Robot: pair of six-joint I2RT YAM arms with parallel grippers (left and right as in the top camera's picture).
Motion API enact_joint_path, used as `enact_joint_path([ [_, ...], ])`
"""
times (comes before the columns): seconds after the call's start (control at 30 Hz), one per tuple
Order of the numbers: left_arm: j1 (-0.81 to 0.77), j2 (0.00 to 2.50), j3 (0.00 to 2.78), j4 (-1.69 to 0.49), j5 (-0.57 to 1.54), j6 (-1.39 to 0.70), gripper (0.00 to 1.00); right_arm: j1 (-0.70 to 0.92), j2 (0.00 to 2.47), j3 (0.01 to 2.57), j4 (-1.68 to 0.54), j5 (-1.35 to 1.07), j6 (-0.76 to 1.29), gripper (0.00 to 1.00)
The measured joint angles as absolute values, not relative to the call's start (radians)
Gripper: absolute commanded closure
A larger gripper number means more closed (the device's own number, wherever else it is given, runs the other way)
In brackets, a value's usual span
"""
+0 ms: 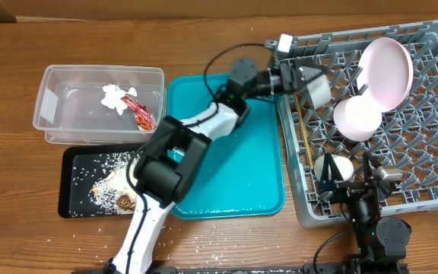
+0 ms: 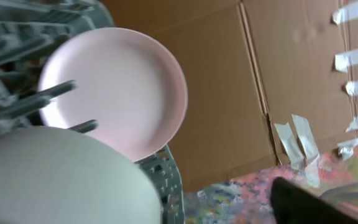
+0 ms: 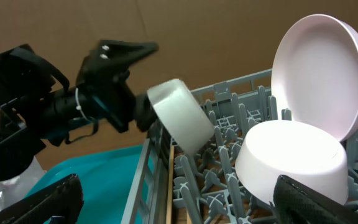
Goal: Sort waste into correct bins and load items into the dishwasher
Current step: 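Carry the emptied bowl to the dish rack and release it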
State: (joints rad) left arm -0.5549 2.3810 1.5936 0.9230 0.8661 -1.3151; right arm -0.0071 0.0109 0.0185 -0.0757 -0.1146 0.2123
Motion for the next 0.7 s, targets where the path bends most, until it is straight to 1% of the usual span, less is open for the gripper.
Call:
enact_joint_path([
  [0.3,-0.440,2.381,1.595,0.768,1.000,-1.320,0.00,-0.007,0.011,0.019,-0.076,-0.115,0.212,0.00],
  [0.37,-0.424,2.379,1.599,0.678,1.016,-1.295,0.00,-0.007,0.011,0.019,-0.076,-0.115,0.212,0.00],
  [0.4,-0.416,2.372,1.603,0.605,1.032,-1.257,0.00,-0.007,0.011,0.019,-0.075,-0.115,0.212,0.00],
  [0.47,-0.402,2.319,1.612,0.392,1.023,-1.186,0.00,-0.007,0.011,0.019,-0.076,-0.115,0.211,0.00],
  [0.5,-0.396,2.289,1.615,0.243,1.001,-1.117,0.00,-0.007,0.011,0.019,-0.075,-0.115,0.212,0.00],
  [0.53,-0.388,2.239,1.616,0.026,0.959,-1.024,0.00,-0.007,0.011,0.019,-0.076,-0.115,0.212,0.00],
  [0.57,-0.386,2.231,1.613,0.002,0.950,-1.007,0.00,-0.007,0.011,0.019,-0.076,-0.115,0.212,0.00],
  [0.67,-0.384,2.125,1.609,-0.327,0.831,-0.809,0.00,-0.007,0.011,0.019,-0.075,-0.115,0.212,0.00],
  [0.7,-0.385,2.088,1.613,-0.399,0.789,-0.759,0.00,-0.007,0.010,0.019,-0.076,-0.115,0.213,0.00],
])
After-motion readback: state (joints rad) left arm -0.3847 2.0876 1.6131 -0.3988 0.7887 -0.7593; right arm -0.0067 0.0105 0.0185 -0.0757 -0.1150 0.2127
